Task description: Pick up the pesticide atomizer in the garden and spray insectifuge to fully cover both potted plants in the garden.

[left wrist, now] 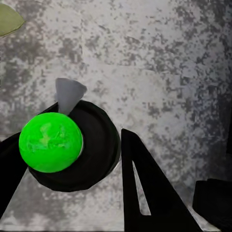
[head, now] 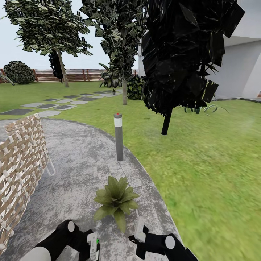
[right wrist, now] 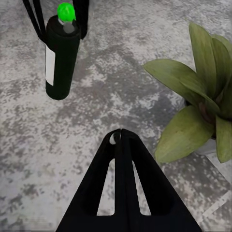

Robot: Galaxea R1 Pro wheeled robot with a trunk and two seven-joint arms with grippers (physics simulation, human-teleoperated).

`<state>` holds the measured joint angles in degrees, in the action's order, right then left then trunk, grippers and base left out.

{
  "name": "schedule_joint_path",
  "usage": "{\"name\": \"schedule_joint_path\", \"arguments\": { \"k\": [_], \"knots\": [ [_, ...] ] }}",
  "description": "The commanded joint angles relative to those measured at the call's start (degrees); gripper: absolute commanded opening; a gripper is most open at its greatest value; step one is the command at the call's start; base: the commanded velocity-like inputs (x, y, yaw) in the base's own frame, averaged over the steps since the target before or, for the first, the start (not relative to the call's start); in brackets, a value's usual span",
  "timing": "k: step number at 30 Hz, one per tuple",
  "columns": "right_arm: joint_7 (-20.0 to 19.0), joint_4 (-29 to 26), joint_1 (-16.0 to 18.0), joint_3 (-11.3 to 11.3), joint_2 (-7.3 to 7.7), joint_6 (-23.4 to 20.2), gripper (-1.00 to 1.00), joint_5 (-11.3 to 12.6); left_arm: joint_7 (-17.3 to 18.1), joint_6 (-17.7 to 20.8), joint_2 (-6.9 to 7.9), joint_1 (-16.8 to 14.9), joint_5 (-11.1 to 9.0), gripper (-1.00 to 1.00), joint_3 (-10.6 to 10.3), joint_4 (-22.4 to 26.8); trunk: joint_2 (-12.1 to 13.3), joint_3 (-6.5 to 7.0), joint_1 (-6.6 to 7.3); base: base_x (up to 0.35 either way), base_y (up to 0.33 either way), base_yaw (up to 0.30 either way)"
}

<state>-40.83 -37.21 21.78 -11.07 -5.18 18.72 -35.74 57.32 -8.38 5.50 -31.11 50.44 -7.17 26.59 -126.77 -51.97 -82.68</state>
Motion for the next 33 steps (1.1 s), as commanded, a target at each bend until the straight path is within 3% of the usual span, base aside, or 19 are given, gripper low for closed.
{"name": "schedule_joint_path", "arguments": {
  "k": [1, 4, 8, 11, 13, 16, 18, 19, 23, 25, 29, 31, 33],
  "knots": [
    [0.0, 0.0, 0.0, 0.1, 0.03, 0.3, 1.00, -1.1, 0.0, -0.6, 0.89, 0.0, 0.3, -1.00, -0.1, 0.0, 0.0, -0.05, 0.01, 0.000, 0.000, 0.000],
    [0.1, 0.0, 0.0, 0.2, 0.13, 0.3, 1.00, -2.8, -0.1, -0.6, 3.00, -0.1, 0.1, -1.00, 0.3, -0.2, 0.0, -0.05, 0.01, 0.000, 0.000, 0.000],
    [0.3, 0.1, 0.0, 0.5, 0.33, 0.4, 1.00, -3.5, -2.6, -0.4, 4.52, -0.1, -0.4, -1.00, 0.6, -0.6, 0.0, -0.05, 0.01, 0.000, 0.000, 0.000],
    [1.5, 0.3, 0.0, 0.7, 2.38, 0.5, 1.00, -3.5, -6.6, 0.0, 4.84, -0.1, -1.0, -1.00, 1.8, -0.8, 0.0, -0.05, 0.01, 0.000, 0.000, 0.000],
    [4.8, 0.9, 0.0, 0.6, 4.29, 0.5, 1.00, -3.3, -7.7, 0.2, 4.73, -0.1, -1.6, -1.00, 4.6, -0.9, 0.0, -0.05, 0.01, 0.000, 0.000, 0.000],
    [13.5, 5.2, 0.0, 0.7, 5.97, 0.5, 1.00, -3.2, -8.3, 0.4, 4.44, -0.1, -1.8, -1.00, 10.0, -0.8, 0.0, -0.05, 0.01, 0.000, 0.000, 0.000],
    [24.1, 10.5, 0.0, 1.1, 6.35, 0.5, 1.00, -3.1, -8.6, 0.8, 4.26, -0.1, -1.9, -1.00, 14.6, -0.8, 0.0, -0.05, 0.01, 0.000, 0.000, 0.000],
    [31.5, 13.6, 0.0, 1.7, 6.41, 0.5, 1.00, -3.0, -9.2, 1.6, 4.26, -0.2, -1.9, -1.00, 17.7, -0.8, 0.0, -0.05, 0.01, 0.000, 0.000, 0.000],
    [48.1, 21.2, 0.0, 4.4, 5.97, 0.5, 1.00, -2.4, -14.5, 3.5, 4.14, -0.1, -2.0, -1.00, 26.2, -0.9, 0.0, -0.05, 0.01, 0.000, 0.000, 0.000],
    [52.4, 23.6, 0.0, 6.5, 5.53, 0.5, 1.00, -0.4, -17.3, 4.0, 4.05, -0.1, -2.1, -1.00, 29.3, -1.2, 0.0, -0.05, 0.01, 0.000, 0.000, 0.000],
    [55.8, 25.1, 0.0, 13.3, 4.75, 0.5, 1.00, 8.6, -20.5, 6.3, 3.77, -0.3, -3.0, -1.00, 33.0, -2.6, 0.0, -0.05, 0.01, 0.000, 0.000, 0.000],
    [56.1, 25.2, 0.0, 16.0, 4.74, 0.5, 1.00, 12.3, -20.8, 9.4, 3.50, -0.6, -5.0, -1.00, 34.0, -2.5, 0.0, -0.05, 0.01, 0.000, 0.000, 0.000],
    [56.3, 25.2, 0.0, 17.2, 4.70, 0.5, 1.00, 14.1, -21.0, 13.1, 3.38, -0.8, -7.6, -1.00, 34.3, -2.2, 0.0, -0.05, 0.01, 0.000, 0.000, 0.000]
  ]
}}
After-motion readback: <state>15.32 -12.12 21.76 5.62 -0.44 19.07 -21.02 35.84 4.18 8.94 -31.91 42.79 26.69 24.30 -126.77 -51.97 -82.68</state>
